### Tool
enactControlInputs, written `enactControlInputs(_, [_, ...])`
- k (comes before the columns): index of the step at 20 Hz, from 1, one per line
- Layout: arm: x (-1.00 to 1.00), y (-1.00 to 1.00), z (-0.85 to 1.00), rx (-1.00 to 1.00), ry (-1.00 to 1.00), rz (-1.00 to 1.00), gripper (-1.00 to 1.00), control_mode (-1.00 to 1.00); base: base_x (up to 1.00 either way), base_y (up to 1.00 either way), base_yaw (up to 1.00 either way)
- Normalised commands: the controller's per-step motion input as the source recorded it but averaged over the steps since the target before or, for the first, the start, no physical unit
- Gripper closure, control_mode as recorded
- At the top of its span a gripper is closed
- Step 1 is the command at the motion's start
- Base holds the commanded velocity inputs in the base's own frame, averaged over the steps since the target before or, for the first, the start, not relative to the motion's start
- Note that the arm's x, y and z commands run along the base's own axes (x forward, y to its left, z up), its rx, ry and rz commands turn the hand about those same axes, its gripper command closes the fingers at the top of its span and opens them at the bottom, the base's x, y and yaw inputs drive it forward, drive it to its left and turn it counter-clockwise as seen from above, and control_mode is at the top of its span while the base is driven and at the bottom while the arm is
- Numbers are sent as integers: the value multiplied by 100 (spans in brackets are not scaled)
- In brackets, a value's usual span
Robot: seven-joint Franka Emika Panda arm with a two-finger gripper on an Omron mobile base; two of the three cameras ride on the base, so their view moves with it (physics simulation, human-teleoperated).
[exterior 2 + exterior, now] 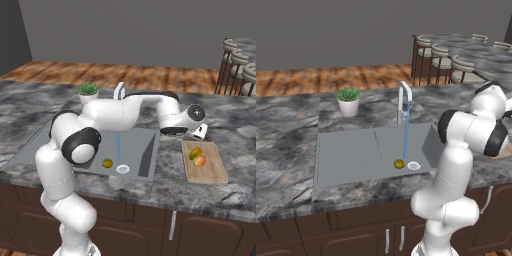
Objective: Pick the mango, orange, mango from the sink and place them on the cutting board to airdry. Then turn off the sink faucet.
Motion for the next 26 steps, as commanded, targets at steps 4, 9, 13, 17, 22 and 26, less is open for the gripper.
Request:
enactControlInputs(4, [-57, 42, 63, -4, -28, 16, -100, -100, 0, 0, 0])
enactControlInputs(9, [-23, 15, 96, 0, -2, 13, -100, -100, 0, 0, 0])
enactControlInputs(13, [-21, 29, 67, 1, 14, 10, -100, -100, 0, 0, 0])
enactControlInputs(17, [-18, 31, 49, 9, 26, 1, -100, -100, 0, 0, 0])
enactControlInputs(22, [-20, 60, -3, 0, 7, 3, -100, -100, 0, 0, 0])
enactControlInputs(26, [-30, 67, 3, 1, 12, 0, -100, -100, 0, 0, 0])
